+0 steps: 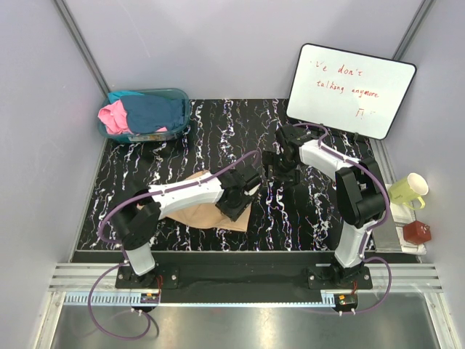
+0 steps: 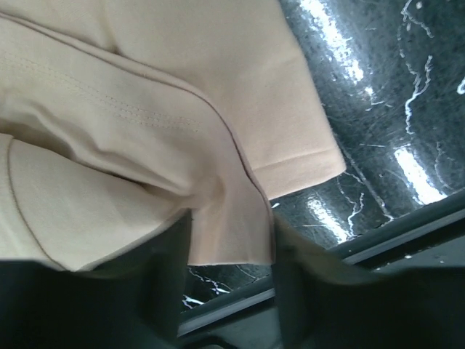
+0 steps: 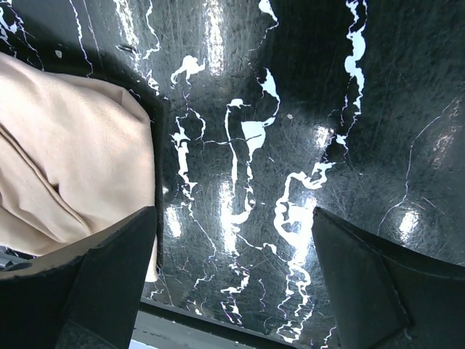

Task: Fold and stack the t-shirts
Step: Flatten out the tshirt

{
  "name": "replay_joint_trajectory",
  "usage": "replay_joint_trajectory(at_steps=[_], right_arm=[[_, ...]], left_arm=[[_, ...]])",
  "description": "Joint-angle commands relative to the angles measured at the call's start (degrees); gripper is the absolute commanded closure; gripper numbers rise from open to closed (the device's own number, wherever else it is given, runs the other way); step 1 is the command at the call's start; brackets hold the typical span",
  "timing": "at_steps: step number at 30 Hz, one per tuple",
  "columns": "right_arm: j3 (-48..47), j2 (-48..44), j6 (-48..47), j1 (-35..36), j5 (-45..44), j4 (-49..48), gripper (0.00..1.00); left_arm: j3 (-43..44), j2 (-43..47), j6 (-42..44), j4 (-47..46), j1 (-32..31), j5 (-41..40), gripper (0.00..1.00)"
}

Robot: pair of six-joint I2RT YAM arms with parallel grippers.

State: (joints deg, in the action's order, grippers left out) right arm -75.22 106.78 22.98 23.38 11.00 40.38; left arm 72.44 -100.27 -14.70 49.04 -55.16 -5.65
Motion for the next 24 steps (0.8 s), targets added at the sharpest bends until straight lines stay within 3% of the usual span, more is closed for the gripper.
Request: replay_joint_trajectory(at_steps=[1, 2, 9, 16, 24], right_arm=[[-1.7, -0.6, 0.3, 0.2, -1.2, 0.9, 0.04], [-1.6, -0.6, 0.3, 0.2, -0.5, 0.9, 0.04], [-1.9, -2.0, -0.4, 0.9, 5.0, 0.4, 0.07], [-6.8, -2.8, -1.4, 4.7, 7.8, 0.0, 0.08], [-18.2, 4.0, -0.3, 12.7, 7.3, 0.5, 0.1]], left_arm=[[-0.2, 0.0, 1.1, -1.6, -0.3, 0.2, 0.9], [0.1, 0.2, 1.0, -1.3, -0.3, -1.0, 1.0], [4.7, 8.3, -0.8, 3.9, 2.5, -14.9, 1.0], [9.0, 20.9, 1.8, 7.3, 23.7, -21.3, 1.0], [4.4, 21.4, -0.1, 8.5, 36.7, -28.3, 1.0]])
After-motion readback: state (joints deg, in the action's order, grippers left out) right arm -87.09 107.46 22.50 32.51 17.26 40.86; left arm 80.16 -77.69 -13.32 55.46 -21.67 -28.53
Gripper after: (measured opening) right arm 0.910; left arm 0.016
